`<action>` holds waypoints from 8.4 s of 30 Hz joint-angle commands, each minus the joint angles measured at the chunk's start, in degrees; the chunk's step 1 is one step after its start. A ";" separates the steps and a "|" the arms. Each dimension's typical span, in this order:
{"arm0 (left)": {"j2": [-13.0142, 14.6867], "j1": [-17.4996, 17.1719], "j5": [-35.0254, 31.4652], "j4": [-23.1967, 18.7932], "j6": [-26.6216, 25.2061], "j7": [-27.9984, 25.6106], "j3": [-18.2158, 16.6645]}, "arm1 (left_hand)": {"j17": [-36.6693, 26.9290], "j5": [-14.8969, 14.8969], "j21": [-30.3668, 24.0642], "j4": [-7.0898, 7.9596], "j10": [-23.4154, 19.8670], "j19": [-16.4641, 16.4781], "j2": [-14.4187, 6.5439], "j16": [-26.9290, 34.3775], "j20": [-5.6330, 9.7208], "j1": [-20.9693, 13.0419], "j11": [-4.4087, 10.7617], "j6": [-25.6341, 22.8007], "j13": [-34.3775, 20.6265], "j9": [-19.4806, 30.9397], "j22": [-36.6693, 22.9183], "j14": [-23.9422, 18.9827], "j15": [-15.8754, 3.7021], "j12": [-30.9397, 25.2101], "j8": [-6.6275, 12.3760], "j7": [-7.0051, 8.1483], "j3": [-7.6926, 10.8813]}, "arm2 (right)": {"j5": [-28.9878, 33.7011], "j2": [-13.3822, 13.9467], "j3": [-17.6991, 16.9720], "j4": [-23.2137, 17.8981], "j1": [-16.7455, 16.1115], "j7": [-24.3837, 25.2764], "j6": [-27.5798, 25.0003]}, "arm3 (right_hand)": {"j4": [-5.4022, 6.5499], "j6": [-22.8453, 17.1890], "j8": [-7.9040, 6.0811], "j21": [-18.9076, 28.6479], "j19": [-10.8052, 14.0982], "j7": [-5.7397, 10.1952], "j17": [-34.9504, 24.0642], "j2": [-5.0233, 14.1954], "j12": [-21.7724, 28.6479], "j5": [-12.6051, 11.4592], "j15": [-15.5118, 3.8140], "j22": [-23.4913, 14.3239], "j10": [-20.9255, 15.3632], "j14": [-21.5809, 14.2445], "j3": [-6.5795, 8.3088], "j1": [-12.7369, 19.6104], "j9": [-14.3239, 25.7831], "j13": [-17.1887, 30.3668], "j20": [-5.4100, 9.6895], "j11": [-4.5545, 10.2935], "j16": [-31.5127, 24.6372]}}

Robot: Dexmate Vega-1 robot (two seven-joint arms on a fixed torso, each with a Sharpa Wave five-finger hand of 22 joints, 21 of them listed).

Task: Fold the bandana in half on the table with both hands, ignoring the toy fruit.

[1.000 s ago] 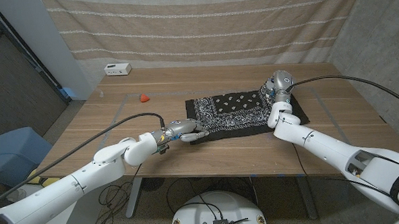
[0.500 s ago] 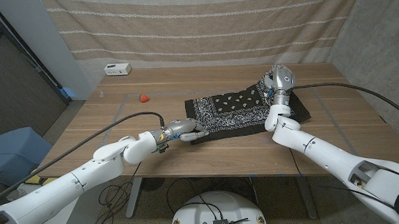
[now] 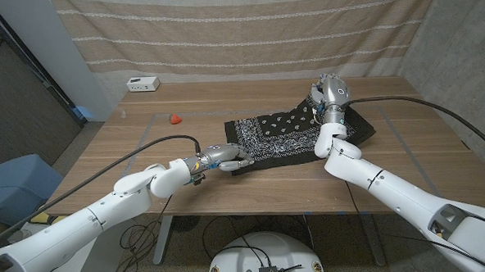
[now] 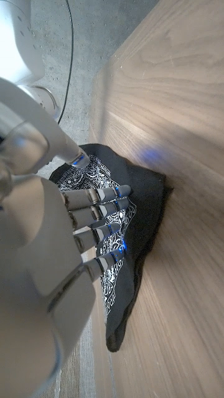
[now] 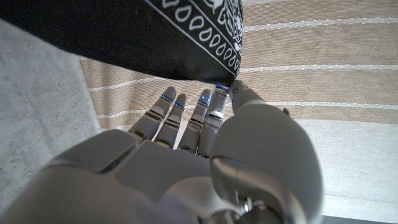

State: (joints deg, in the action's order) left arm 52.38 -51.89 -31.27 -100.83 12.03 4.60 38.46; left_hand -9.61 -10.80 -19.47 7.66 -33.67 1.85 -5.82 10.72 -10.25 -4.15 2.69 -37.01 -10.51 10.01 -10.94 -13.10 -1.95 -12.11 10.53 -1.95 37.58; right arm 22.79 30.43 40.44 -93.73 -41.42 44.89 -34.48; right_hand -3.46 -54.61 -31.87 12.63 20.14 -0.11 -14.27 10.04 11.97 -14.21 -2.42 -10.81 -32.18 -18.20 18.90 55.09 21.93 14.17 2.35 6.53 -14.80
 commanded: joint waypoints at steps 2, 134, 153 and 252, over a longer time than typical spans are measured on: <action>-0.20 0.18 -0.98 -0.66 0.66 0.22 0.31 | -0.10 -0.32 0.29 0.33 -0.19 0.22 -0.29 -0.28 -0.17 0.27 0.54 0.07 -0.28 0.25 -0.13 -0.12 -0.64 -0.03 0.25 0.36 0.35 | -5.35 -0.96 -3.50 -9.28 -3.19 -6.74 1.83 | 0.26 0.53 -0.64 -0.45 -1.01 -0.03 -0.39 -0.17 -0.28 -0.35 -8.20 -0.06 0.26 1.15 0.10 -0.36 0.56 0.24 -0.13 -0.25 0.56; -0.68 0.67 -2.40 -0.35 5.32 -4.64 -1.19 | 0.01 -0.25 1.91 -0.74 2.80 0.55 -0.18 -0.49 -0.12 0.32 -0.10 4.36 -0.35 0.24 -0.20 0.58 -0.70 1.09 -0.57 1.22 1.73 | -43.79 -12.88 -1.01 7.36 3.99 -38.55 35.37 | 4.81 21.76 18.55 2.31 -10.97 -4.24 -0.42 -3.44 0.27 3.44 8.10 -0.17 13.02 9.72 -7.69 -13.49 -10.78 -1.25 -13.51 -13.07 1.05; -0.45 -4.81 1.48 0.07 15.93 -19.64 -8.06 | -0.21 0.52 0.49 -5.68 9.41 5.65 0.03 0.30 -0.52 -3.49 -0.65 11.83 -0.47 0.31 -0.52 -4.72 1.88 1.35 -0.90 4.87 3.43 | -25.37 -3.15 -2.55 -5.86 -1.55 -26.34 29.93 | 1.84 27.49 20.87 3.84 -5.35 -1.60 -0.03 -3.49 -0.26 3.64 6.09 -0.03 16.09 6.94 -7.20 -12.08 -10.59 -1.42 -12.04 -11.63 0.19; 3.48 -14.10 7.12 -0.60 0.93 -27.41 -17.85 | -0.80 0.56 -0.30 -5.24 3.27 8.02 -0.07 0.58 -0.92 -0.83 -2.13 5.97 -0.87 0.51 -1.08 -10.21 1.59 -0.51 0.45 1.43 2.35 | 11.62 1.05 17.84 -11.46 -2.97 -26.79 -13.78 | -4.37 3.95 14.28 0.44 -6.89 -2.30 1.85 -3.40 1.04 -0.78 1.23 0.09 9.14 8.94 -6.94 -9.50 -10.25 -1.98 -10.65 -5.87 2.03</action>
State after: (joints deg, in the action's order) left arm 55.67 -65.69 -24.03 -101.02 13.65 -23.15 20.66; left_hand -10.28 -10.15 -19.51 2.14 -30.71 9.64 -5.68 11.53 -10.84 -5.35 0.63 -31.10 -11.06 10.26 -11.86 -22.93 -0.31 -12.85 11.01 -0.51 39.76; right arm 36.03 30.54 58.83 -105.26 -43.99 17.97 -53.55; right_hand -5.64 -49.02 -17.00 13.30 12.97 -3.37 -12.55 5.54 12.81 -14.42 -0.35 -10.68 -22.10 -8.80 10.17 42.08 11.71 12.24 -8.91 -0.64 -12.90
